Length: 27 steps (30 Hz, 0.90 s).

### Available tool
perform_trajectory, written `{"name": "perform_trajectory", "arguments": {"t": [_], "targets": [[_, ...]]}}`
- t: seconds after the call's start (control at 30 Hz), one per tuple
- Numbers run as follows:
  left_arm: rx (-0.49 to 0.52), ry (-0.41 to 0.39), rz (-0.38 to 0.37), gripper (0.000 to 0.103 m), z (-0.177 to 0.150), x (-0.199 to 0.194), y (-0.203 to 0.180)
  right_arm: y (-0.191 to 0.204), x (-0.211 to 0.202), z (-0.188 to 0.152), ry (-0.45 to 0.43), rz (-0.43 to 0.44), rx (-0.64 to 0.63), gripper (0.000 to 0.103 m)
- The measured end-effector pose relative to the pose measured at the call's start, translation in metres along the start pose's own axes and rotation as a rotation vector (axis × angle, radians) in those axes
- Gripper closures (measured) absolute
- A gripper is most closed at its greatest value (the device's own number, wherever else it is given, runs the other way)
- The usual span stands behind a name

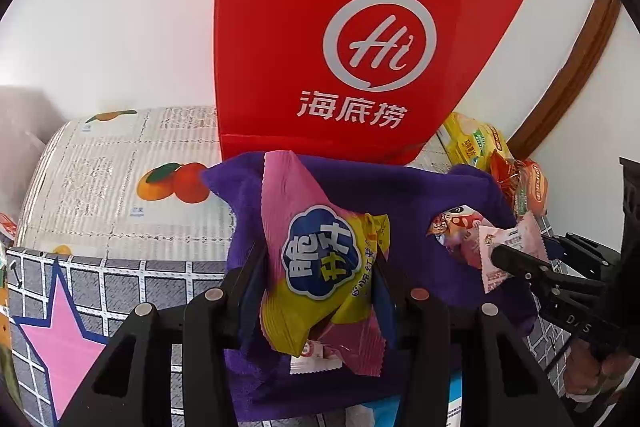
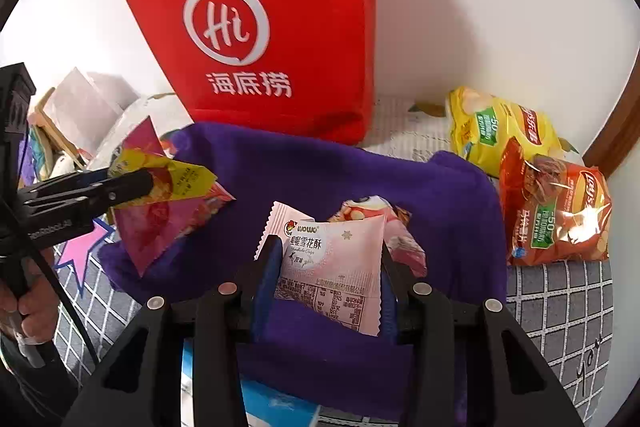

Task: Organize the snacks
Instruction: 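Carry wafer packet with right gripper while left gripper carries chip bag over purple towel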

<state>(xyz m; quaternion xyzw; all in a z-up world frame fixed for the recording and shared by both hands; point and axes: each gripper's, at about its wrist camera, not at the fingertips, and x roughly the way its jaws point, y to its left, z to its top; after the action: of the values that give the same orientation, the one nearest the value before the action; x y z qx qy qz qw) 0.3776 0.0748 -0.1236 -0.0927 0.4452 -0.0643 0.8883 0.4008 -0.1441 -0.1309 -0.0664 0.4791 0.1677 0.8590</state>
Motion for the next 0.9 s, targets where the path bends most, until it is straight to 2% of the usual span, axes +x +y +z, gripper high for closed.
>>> {"name": "perform_trajectory", "arguments": {"t": [0.9], "targets": [[0.018,0.007,-0.032,0.058,-0.002,0.004,-0.006,-0.01,0.004,-0.003,0.023,-0.018,0.004,0.059]]}}
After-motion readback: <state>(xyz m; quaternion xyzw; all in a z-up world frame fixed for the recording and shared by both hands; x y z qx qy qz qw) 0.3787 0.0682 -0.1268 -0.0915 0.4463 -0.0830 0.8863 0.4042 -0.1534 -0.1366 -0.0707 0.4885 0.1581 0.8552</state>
